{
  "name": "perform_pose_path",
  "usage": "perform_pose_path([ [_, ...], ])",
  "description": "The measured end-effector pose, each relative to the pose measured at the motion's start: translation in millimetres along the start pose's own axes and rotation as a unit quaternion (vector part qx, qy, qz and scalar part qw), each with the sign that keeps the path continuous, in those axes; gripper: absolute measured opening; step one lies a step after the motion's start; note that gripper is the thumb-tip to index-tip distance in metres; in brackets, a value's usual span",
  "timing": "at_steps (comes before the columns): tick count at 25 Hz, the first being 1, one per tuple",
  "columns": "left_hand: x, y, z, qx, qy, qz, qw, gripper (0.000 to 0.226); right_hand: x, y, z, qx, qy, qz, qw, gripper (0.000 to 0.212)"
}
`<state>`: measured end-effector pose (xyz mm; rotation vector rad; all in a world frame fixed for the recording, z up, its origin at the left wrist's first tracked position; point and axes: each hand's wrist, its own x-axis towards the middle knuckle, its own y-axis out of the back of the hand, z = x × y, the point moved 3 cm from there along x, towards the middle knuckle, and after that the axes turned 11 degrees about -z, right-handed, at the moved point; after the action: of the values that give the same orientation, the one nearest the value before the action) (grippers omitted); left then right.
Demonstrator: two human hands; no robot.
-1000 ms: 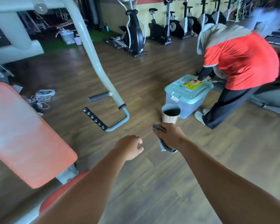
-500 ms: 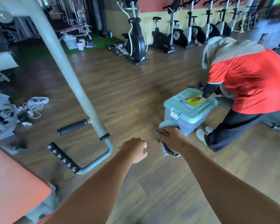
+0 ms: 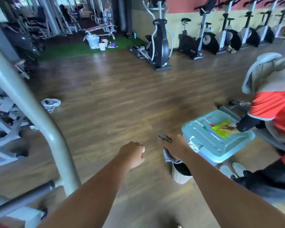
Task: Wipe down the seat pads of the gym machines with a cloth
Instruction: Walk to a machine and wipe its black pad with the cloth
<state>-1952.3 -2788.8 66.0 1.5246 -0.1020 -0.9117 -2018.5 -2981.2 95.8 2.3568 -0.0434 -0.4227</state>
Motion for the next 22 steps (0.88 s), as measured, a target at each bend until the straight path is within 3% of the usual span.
perform_pose_path([
  [8, 114.7, 76.7, -71.0, -0.067, 0.132, 0.001, 0.989, 0.043, 206.8, 49.2, -53.5, -0.067, 0.126, -0.097, 0.985, 0.024],
  [16, 214.6, 129.3, -232.0, -0.101, 0.208, 0.0, 0.973, 0.043, 409.3, 6.6, -143.0, -0.071, 0.193, -0.151, 0.967, 0.035],
  [22, 281.0, 182.5, -363.0, -0.13, 0.243, 0.01, 0.961, 0.042, 553.2, -21.0, -235.0, -0.083, 0.21, -0.185, 0.957, 0.019],
])
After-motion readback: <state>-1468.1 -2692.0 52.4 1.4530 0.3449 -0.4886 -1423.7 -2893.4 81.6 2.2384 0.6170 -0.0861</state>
